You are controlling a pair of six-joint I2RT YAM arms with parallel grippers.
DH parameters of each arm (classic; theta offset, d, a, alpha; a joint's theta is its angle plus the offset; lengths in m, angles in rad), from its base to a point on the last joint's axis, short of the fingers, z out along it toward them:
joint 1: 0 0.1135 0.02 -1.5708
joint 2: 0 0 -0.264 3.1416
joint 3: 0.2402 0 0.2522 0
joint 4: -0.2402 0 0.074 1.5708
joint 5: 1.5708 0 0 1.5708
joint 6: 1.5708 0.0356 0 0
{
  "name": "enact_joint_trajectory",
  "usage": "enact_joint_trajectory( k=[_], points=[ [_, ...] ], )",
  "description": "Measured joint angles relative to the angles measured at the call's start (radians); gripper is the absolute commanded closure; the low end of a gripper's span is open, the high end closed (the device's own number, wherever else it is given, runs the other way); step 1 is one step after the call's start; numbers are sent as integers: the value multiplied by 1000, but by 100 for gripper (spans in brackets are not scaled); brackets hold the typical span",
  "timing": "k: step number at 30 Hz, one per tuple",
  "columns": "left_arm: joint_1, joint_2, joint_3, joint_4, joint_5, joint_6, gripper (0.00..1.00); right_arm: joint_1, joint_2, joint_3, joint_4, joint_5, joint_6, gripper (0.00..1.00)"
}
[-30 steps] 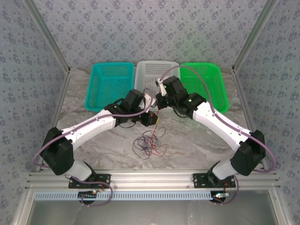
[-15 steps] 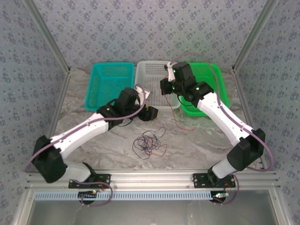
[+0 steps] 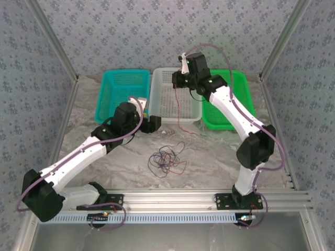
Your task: Untangle the cables
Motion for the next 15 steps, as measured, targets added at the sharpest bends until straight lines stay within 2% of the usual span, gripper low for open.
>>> enact_joint_trajectory(
  k=[10,15],
  points=[
    [6,-39,-27,-5,0,-15,22,-68,319,193,33,-139,38,100],
    [7,-39,-37,-7,0,-21,22,-87,414,276,23,-193,54,98]
  ],
)
